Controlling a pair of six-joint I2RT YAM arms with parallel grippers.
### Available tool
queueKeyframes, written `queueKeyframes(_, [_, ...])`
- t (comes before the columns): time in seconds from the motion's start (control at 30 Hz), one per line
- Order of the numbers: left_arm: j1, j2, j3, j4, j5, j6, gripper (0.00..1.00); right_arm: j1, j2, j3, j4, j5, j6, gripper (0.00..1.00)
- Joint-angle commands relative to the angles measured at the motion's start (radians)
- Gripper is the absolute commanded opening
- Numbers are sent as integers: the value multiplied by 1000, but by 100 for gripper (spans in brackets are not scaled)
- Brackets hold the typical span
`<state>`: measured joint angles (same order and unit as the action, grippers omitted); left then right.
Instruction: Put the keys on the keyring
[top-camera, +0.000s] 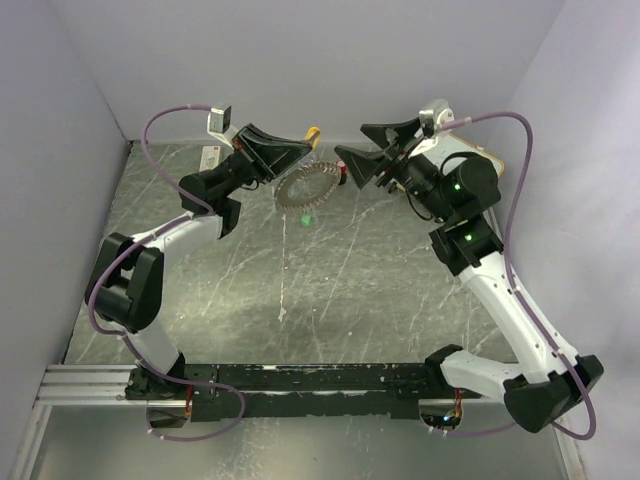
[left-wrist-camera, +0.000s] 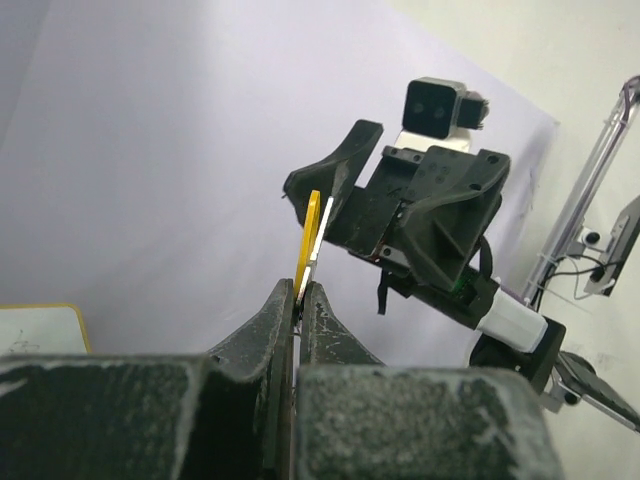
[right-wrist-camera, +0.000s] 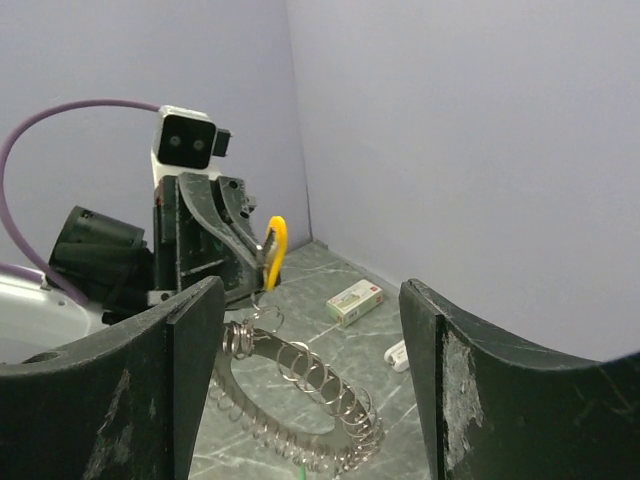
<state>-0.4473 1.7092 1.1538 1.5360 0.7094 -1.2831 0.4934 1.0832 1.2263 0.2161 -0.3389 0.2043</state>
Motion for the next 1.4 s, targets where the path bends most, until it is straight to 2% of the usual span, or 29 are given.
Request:
queueKeyframes(0.0, [19, -54, -18, 150, -111, -6, 7, -54, 70, 46, 75, -143, 86, 70])
queueKeyframes(0.27, [22, -141, -80, 14, -189, 72, 7, -102, 191, 74, 239, -318, 188, 67])
queueKeyframes(0.63, [19, -137, -100, -30, -216, 59, 7, -116, 278, 58, 524, -508, 336, 65])
queueKeyframes(1.37, [-15, -77, -81, -33, -178, 54, 7, -116, 409, 111, 642, -583, 429, 60])
